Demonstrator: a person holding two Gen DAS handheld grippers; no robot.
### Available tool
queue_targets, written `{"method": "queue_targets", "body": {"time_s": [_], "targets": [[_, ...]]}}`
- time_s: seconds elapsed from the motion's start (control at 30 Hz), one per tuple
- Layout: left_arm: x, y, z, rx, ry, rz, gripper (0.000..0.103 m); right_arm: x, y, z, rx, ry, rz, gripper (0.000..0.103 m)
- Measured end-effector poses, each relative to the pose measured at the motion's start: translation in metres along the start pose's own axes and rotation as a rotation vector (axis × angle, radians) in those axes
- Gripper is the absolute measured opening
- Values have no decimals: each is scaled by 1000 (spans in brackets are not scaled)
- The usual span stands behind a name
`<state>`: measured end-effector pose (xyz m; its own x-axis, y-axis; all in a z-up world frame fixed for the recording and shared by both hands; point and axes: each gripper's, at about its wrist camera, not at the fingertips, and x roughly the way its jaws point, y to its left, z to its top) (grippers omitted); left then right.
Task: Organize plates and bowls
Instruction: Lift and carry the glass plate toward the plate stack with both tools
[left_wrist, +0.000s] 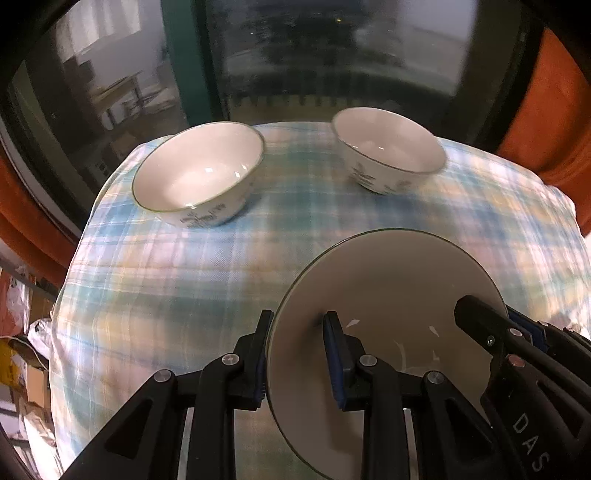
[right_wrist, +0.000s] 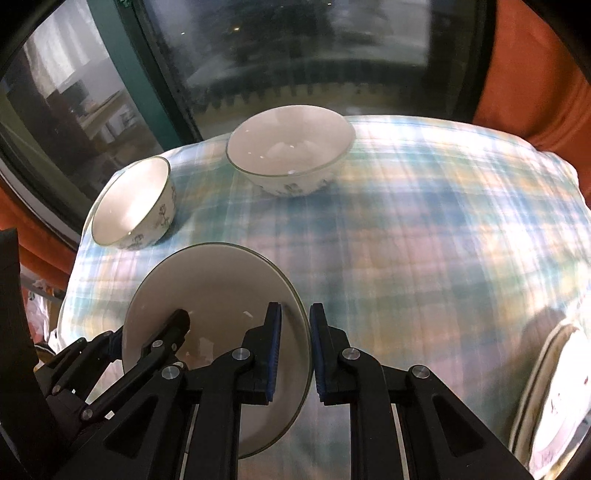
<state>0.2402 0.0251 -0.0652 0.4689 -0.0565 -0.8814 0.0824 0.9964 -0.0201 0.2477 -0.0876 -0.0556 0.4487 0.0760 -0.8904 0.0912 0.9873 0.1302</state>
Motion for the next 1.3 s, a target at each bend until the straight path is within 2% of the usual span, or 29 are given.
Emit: {"method": "queue_targets", "body": {"time_s": [0.3,0.7,1.07,1.3], "targets": [[-28,-32,-36,57,-1,-29,25,-37,-31,-43,72,-12,-27,19],[-56,-87,-75,69,1,-23,25,-75,-83,-86,68,-22,-25,19],[-50,-134,-101,22,44,-10,25,-77,-135,-107,11,15,-12,19],[-43,-147,-108,-16,63,24,25,-71,-154,-109,-24,38,13,19]]}}
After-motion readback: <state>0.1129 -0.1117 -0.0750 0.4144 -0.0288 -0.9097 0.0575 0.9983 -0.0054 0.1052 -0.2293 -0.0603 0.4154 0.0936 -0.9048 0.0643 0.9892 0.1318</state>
